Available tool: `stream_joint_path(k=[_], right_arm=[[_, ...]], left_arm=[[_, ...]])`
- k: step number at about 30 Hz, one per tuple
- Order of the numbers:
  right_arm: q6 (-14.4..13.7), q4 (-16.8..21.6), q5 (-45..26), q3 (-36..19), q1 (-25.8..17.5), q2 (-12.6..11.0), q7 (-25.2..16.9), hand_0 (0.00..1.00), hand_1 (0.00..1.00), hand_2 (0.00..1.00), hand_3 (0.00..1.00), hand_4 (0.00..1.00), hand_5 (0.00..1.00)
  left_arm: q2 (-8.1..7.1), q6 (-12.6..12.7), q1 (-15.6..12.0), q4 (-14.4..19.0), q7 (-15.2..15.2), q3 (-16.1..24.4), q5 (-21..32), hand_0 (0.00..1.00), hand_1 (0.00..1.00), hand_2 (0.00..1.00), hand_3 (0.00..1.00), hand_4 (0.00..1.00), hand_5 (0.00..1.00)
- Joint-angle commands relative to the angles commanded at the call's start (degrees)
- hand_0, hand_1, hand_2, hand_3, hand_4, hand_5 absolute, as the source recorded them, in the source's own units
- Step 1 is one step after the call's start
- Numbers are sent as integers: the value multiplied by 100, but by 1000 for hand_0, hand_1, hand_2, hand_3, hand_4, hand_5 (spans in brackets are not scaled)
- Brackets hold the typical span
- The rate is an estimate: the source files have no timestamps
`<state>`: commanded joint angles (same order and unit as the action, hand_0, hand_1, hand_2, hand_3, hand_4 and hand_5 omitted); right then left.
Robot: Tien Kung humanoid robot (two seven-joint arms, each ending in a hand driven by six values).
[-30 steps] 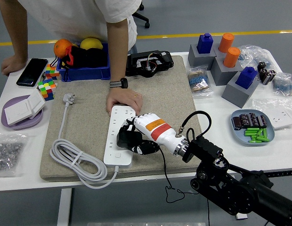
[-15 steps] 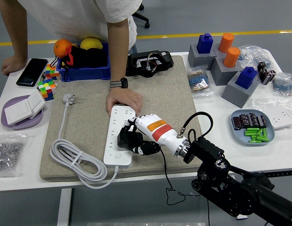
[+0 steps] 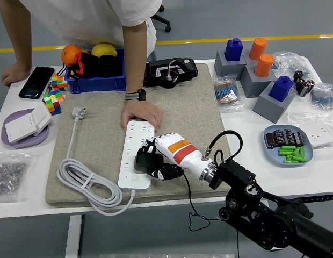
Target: Press the white button,pick up the black plug,place it near the board,insert it into the board
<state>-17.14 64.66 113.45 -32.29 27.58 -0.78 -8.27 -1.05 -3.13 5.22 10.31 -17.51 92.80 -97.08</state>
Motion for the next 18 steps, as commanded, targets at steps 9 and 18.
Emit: stream_joint_path(k=[9, 18], right_arm=[[-8, -8, -1, 19, -7, 9, -31, 398, 427, 483, 578, 846, 2], [36, 26, 37, 115, 37, 31, 19, 434, 460, 507, 584, 851, 2]], left_arm=[[-3, -9, -8, 0, -8, -11, -20, 648, 636, 629, 671, 491, 115], [-16, -20, -13, 0, -11, -20, -16, 648, 636, 630, 671, 491, 117]])
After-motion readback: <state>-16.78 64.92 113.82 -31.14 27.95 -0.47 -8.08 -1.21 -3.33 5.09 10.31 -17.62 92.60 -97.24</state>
